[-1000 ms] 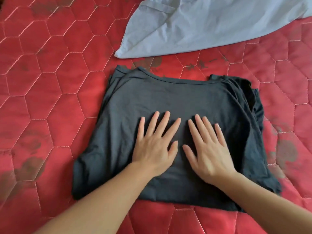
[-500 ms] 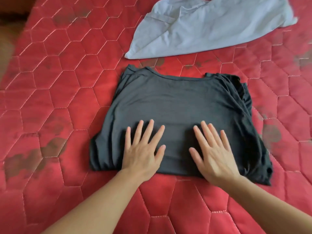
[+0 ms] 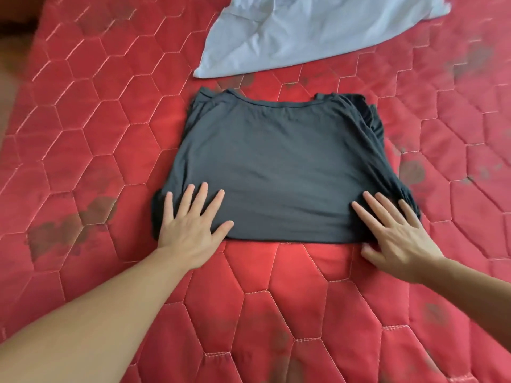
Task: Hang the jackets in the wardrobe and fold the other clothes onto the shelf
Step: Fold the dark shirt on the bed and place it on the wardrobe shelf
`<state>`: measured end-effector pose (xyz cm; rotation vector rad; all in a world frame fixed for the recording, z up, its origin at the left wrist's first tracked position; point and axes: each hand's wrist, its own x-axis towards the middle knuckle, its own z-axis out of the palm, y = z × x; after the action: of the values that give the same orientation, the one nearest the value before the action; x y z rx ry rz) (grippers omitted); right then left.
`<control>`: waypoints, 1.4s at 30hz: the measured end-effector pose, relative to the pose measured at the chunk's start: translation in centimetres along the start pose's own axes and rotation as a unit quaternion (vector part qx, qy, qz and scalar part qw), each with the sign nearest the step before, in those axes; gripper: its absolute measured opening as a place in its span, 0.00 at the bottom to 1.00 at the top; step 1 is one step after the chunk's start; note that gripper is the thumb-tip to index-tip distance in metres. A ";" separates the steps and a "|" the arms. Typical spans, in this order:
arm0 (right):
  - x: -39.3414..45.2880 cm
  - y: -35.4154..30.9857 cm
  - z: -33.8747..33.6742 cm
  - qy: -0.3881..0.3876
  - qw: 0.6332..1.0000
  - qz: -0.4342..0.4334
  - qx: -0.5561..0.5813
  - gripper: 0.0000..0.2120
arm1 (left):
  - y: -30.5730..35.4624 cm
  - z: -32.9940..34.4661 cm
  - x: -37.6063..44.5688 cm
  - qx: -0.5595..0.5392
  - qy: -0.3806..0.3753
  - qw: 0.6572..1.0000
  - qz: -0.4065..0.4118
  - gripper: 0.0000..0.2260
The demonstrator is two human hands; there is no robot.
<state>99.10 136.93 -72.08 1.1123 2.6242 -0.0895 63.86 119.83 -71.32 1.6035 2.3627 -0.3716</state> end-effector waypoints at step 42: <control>-2.5 6.1 -3.5 -0.250 0.670 0.276 0.642 0.32 | 28.8 -2.1 -7.3 -0.371 0.187 0.909 -0.044 0.18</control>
<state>104.24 140.04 -67.70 1.7732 1.3345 -1.9743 93.11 124.57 -68.63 1.2562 2.3793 0.8043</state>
